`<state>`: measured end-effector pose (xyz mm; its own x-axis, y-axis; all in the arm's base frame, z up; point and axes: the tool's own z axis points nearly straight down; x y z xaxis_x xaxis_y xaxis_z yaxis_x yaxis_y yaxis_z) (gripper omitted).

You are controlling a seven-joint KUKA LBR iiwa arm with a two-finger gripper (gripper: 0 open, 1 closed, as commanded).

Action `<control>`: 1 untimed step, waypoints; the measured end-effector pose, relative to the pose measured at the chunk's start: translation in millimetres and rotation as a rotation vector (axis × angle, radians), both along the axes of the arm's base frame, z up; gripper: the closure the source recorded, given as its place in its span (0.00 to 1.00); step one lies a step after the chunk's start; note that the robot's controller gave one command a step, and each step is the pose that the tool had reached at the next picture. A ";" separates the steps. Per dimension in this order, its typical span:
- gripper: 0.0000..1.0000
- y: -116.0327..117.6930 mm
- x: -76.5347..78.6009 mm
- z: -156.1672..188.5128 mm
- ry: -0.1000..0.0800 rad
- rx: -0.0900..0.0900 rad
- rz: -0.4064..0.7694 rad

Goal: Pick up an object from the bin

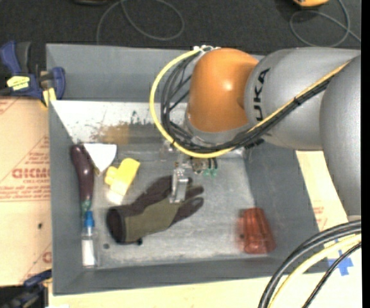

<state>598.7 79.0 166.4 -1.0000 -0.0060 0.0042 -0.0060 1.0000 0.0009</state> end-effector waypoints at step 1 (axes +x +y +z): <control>0.00 -0.2 1.1 4.7 -0.007 0.001 -0.001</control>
Offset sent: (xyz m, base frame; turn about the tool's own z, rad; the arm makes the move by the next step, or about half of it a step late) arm -0.0123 -0.0104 -0.0964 -0.2467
